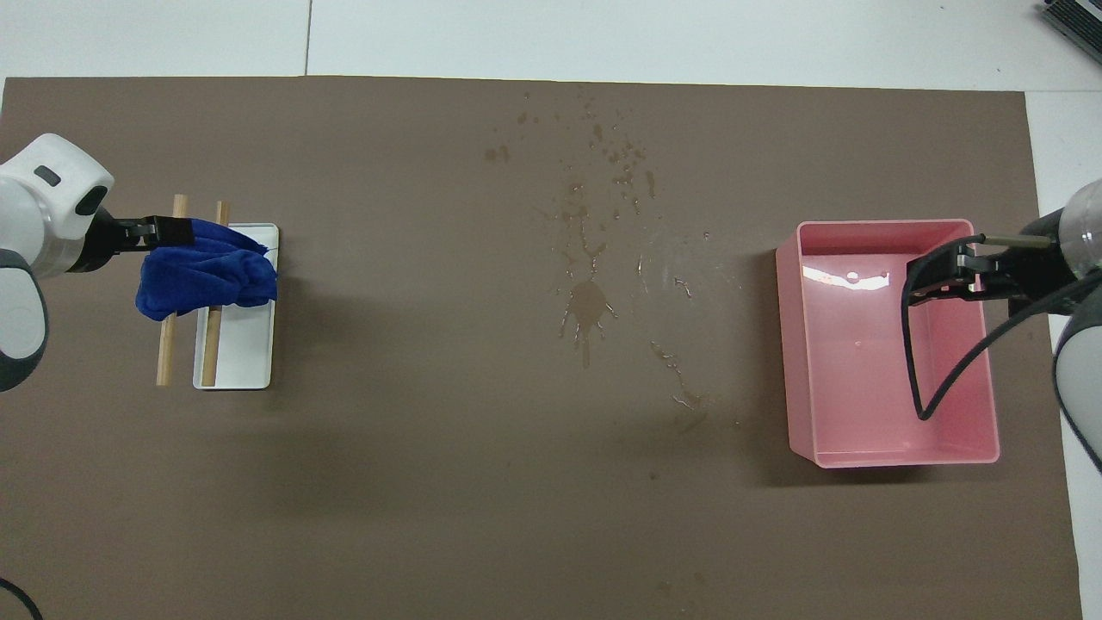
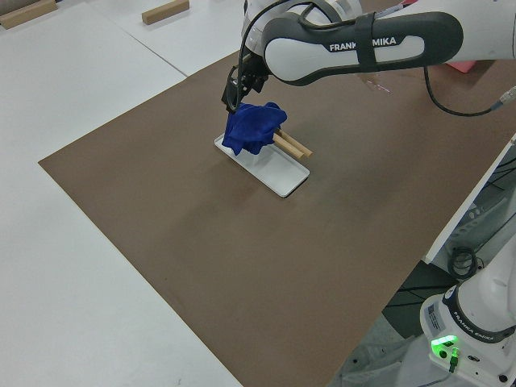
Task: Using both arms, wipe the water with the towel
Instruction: 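Reach the left gripper to the blue towel and grasp it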
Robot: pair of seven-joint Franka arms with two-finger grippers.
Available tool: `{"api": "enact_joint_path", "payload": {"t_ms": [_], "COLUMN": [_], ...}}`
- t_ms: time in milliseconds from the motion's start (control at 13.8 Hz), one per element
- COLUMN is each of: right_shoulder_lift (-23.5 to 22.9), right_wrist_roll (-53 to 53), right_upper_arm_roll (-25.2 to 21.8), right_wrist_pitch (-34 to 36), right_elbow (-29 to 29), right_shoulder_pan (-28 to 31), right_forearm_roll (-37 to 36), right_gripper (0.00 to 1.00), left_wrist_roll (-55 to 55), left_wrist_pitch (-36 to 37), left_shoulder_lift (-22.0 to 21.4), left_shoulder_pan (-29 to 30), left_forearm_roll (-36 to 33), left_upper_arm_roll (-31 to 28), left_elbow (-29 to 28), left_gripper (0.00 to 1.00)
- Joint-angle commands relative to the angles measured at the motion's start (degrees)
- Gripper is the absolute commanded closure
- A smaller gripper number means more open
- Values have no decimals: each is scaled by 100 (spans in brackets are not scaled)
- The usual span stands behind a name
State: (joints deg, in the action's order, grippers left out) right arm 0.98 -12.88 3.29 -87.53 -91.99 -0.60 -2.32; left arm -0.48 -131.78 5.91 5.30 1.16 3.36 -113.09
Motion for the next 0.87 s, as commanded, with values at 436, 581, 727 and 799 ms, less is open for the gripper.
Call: {"api": "enact_joint_path", "payload": {"t_ms": [436,581,727,799], "right_shoulder_lift": [130,130,130,130], "right_wrist_roll": [110,110,110,110], "right_upper_arm_roll": [49,49,49,49], "right_wrist_pitch": [17,17,17,17], "right_elbow": [-135,-135,-135,-135], "right_shoulder_pan": [95,95,104,96], "right_forearm_roll": [153,153,153,153], "right_gripper": [0,0,0,0], "left_wrist_roll": [-198,-198,-190,-189], "left_wrist_pitch": [-507,-472,-454,-454], "left_shoulder_lift": [-134,-134,-134,-134], "left_shoulder_pan": [6,-3,6,6], "left_forearm_roll": [51,51,51,51], "left_upper_arm_roll": [25,16,16,16], "left_elbow": [-434,-424,-416,-407], "left_gripper": [70,90,100,100]}}
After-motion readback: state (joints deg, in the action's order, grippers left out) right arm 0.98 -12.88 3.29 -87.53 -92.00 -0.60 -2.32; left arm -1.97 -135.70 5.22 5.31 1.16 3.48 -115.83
